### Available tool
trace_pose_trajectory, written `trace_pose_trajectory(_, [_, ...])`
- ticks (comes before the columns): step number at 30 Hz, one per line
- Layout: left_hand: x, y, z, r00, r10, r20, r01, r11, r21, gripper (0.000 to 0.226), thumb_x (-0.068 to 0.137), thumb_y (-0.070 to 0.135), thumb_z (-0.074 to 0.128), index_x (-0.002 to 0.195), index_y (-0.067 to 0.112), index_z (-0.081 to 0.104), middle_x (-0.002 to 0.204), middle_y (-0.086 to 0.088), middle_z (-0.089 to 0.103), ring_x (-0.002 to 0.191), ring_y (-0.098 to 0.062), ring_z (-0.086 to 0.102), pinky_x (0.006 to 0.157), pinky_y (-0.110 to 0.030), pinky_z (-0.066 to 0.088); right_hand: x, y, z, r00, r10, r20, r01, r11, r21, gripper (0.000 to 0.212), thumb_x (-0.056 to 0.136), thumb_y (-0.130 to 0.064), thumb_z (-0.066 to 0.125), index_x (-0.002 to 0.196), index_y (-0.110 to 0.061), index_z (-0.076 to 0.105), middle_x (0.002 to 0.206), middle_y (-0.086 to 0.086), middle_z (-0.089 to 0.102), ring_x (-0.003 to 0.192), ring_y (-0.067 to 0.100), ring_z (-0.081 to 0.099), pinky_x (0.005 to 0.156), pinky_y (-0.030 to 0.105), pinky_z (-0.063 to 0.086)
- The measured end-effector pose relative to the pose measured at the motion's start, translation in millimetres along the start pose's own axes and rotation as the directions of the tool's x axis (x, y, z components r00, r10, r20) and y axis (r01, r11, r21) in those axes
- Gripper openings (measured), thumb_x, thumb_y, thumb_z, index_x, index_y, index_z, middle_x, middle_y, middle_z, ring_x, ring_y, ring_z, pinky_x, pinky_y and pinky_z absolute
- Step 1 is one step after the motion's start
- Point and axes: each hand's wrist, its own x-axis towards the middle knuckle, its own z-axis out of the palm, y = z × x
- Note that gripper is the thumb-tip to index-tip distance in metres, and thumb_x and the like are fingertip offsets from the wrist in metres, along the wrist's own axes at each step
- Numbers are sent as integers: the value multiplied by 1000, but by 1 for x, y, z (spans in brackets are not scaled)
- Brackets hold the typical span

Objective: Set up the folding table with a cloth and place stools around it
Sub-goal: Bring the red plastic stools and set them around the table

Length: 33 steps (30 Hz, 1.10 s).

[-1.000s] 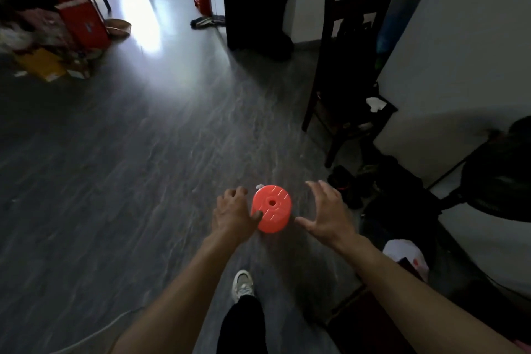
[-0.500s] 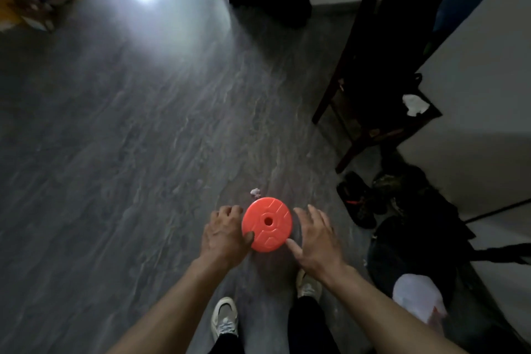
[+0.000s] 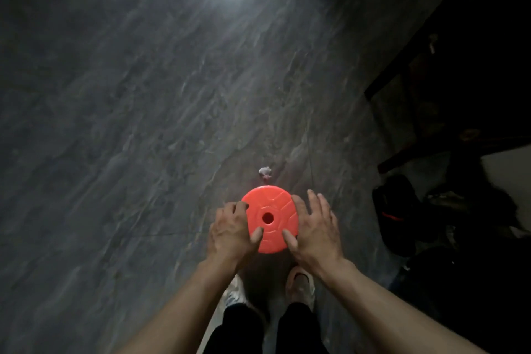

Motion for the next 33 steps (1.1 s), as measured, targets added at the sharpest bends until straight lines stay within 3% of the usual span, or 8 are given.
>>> trace_pose_trajectory(5, [71, -26, 95, 993, -102, 56, 106, 993, -59, 67, 78, 48, 68, 133, 16, 47, 127, -9, 52, 119, -29, 47, 100, -39, 39, 56, 30, 89, 994, 87, 70, -91, 994, 59, 91, 86, -51, 61, 155, -20, 10, 161, 11, 13, 149, 30, 10, 118, 45, 23])
trace_pose_trajectory(13, [135, -79, 221, 982, -187, -28, 186, 982, -38, 105, 67, 53, 76, 148, 21, 17, 144, -10, 29, 128, -32, 33, 101, -44, 40, 142, 54, 209, 977, 184, 107, -196, 974, 110, 112, 73, -60, 72, 153, -28, 0, 160, 13, 7, 147, 33, 10, 111, 57, 31])
trace_pose_trajectory(16, [137, -86, 242, 977, -207, -43, 205, 977, -55, 117, 63, 57, 76, 150, 26, 4, 147, -9, 20, 127, -32, 31, 98, -48, 43, 156, 57, 235, 962, 237, 138, -258, 953, 159, 118, 69, -60, 76, 153, -30, -2, 156, 12, 12, 144, 35, 18, 106, 60, 36])
trace_pose_trajectory(20, [143, -81, 249, 952, -290, -99, 280, 954, -106, 116, 61, 58, 76, 148, 31, 4, 143, -11, 24, 122, -34, 35, 90, -51, 47, 172, 58, 246, 956, 276, 101, -292, 930, 222, 119, 67, -54, 78, 152, -30, -2, 141, 11, 26, 130, 36, 35, 100, 52, 44])
trace_pose_trajectory(25, [153, -74, 232, 939, -329, -103, 315, 940, -133, 116, 60, 59, 74, 148, 30, 5, 136, -11, 27, 117, -34, 37, 86, -49, 46, 181, 51, 227, 969, 243, 49, -247, 949, 195, 119, 64, -60, 76, 152, -30, 2, 136, 11, 31, 124, 36, 37, 97, 52, 45])
trace_pose_trajectory(33, [141, -55, 109, 916, -339, -214, 300, 934, -195, 115, 59, 66, 72, 148, 30, 8, 133, -11, 32, 115, -35, 40, 82, -50, 48, 175, -4, 116, 991, 114, -74, -97, 974, 203, 117, 60, -71, 72, 150, -35, 8, 132, 10, 34, 121, 35, 39, 91, 50, 46])
